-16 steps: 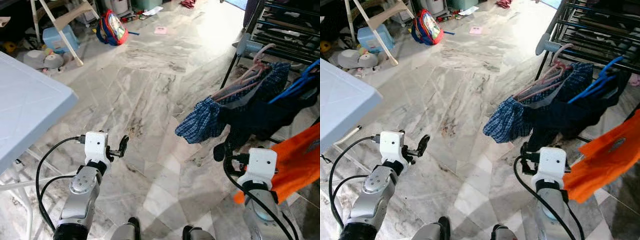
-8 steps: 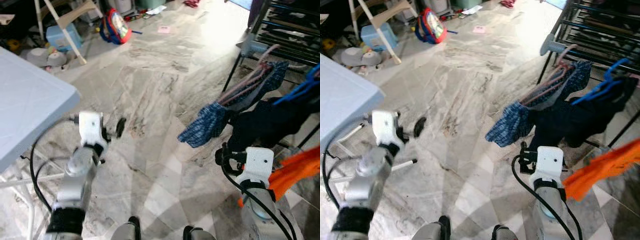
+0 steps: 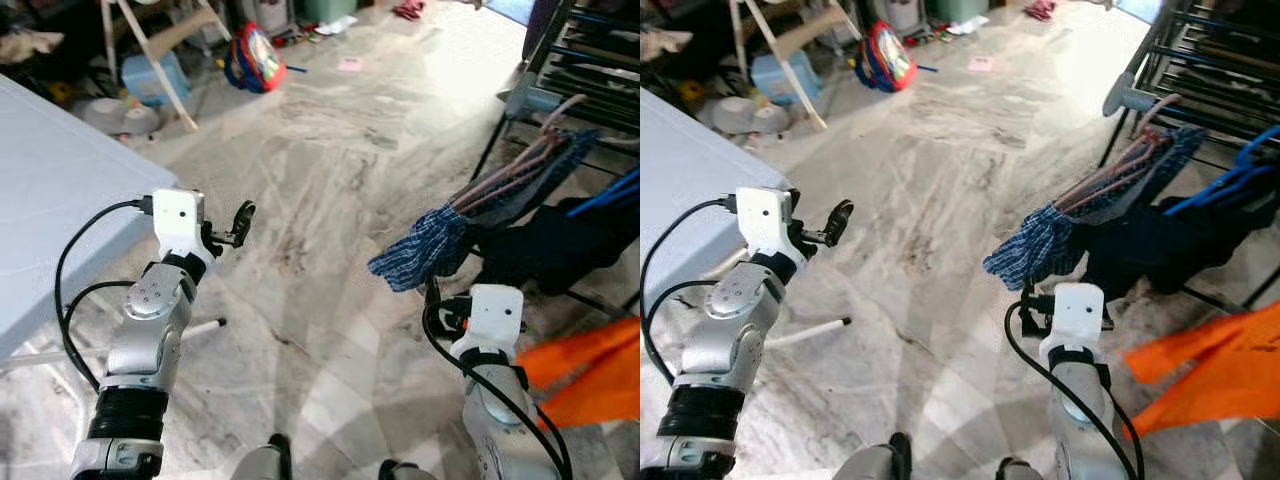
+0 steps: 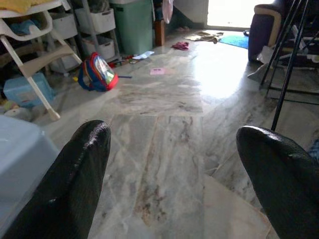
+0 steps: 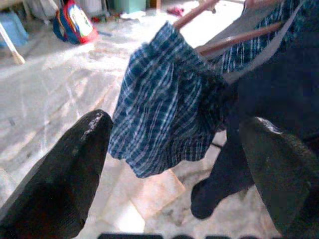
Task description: Hang hanger
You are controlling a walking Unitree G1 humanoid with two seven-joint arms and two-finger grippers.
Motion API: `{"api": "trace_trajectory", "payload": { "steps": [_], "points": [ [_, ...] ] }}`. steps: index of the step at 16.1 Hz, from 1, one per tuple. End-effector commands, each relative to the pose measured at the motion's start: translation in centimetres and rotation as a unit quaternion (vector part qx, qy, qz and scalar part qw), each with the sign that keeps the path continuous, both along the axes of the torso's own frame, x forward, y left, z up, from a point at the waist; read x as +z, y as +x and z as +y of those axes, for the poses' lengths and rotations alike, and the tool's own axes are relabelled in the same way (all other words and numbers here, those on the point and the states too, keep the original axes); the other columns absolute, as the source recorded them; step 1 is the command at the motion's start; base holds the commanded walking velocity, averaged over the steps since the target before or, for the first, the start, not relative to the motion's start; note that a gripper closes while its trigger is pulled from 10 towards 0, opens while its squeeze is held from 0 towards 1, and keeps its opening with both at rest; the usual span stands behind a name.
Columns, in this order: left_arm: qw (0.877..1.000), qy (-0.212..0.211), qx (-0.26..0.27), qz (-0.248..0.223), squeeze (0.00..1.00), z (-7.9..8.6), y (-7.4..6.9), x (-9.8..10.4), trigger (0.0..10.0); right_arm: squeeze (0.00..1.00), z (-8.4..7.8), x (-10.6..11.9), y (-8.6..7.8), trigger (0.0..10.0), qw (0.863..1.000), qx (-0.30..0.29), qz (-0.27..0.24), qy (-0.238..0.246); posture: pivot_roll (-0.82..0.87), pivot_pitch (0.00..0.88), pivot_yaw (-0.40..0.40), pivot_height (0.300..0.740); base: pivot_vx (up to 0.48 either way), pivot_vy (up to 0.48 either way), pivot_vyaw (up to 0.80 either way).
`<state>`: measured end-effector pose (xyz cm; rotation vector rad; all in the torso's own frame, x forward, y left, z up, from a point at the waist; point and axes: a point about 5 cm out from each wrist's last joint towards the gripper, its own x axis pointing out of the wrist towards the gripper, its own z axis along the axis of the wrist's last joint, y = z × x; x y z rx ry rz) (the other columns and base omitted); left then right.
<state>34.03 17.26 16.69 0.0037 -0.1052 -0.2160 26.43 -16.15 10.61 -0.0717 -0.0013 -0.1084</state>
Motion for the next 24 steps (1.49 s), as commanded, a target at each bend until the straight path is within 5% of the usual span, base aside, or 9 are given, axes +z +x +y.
{"api": "trace_trajectory", "payload": {
  "steps": [1,6,13,19,24],
  "points": [
    [1.000,0.005,0.004,0.005,0.00,0.1,0.0,-0.3,10.0,0.00,-0.1,-0.7,-0.2,10.0,1.000,-0.007,0.010,0.000,0.07,0.161,0.111,0.740,0.000,0.000,0.00],
    [1.000,0.002,0.005,0.023,0.00,0.0,-0.4,-1.5,10.0,0.00,0.0,-0.4,0.4,10.0,1.000,0.001,0.007,0.005,0.08,0.183,0.092,0.740,0.000,0.000,0.00],
    [0.996,0.032,0.027,0.080,0.00,1.6,-2.9,-7.0,10.0,0.00,-1.7,-0.5,-2.0,10.0,0.999,-0.029,0.003,-0.019,0.03,0.224,0.049,0.740,0.000,0.000,0.00],
    [0.994,0.048,0.016,0.098,0.00,3.1,-5.0,-8.2,10.0,0.00,-3.0,0.5,-3.6,10.0,0.998,-0.041,-0.002,-0.056,0.02,0.226,0.031,0.740,0.000,0.000,0.00],
    [0.992,0.035,-0.006,0.122,0.00,1.5,-6.2,-9.6,10.0,0.00,-3.0,-0.1,-4.7,10.0,0.997,-0.062,0.011,-0.044,-0.01,0.226,0.058,0.740,0.000,0.000,0.00]
  ]
}}
